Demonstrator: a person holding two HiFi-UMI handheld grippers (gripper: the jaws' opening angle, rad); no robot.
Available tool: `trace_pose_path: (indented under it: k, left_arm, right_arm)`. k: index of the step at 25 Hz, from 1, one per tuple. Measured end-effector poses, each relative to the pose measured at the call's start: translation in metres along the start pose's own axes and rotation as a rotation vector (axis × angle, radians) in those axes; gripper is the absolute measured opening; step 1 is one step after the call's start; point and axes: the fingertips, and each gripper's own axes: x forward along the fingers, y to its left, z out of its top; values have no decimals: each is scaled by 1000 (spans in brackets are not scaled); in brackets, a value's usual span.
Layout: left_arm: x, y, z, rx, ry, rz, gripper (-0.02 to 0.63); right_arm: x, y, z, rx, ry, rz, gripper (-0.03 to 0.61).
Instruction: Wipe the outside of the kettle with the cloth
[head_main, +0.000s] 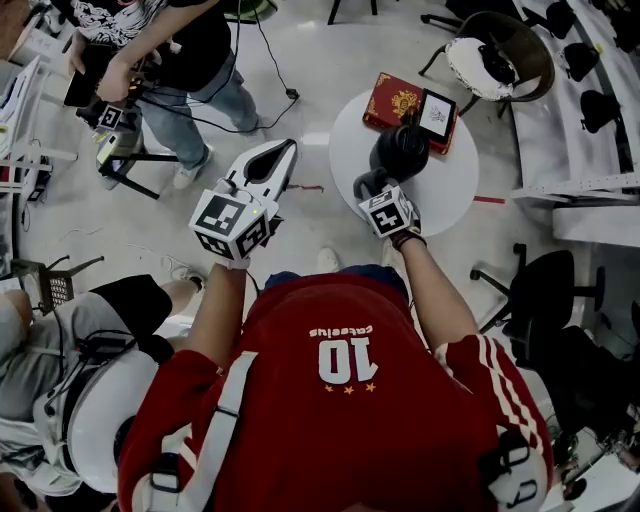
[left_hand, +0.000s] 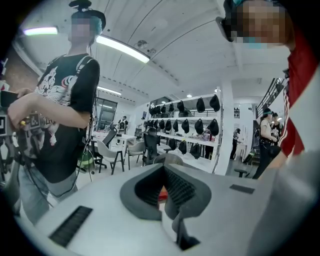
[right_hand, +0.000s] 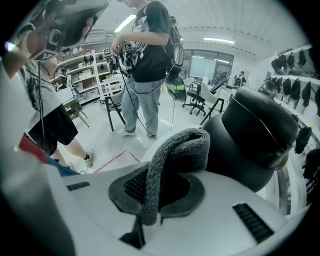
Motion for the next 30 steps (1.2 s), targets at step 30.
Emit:
trace_pose_path:
  k: [30]
  left_arm:
    - [41,-50,33,-13,-101,-53,6]
  right_arm:
    - [-160,-4,107,-139,-377,-17,46]
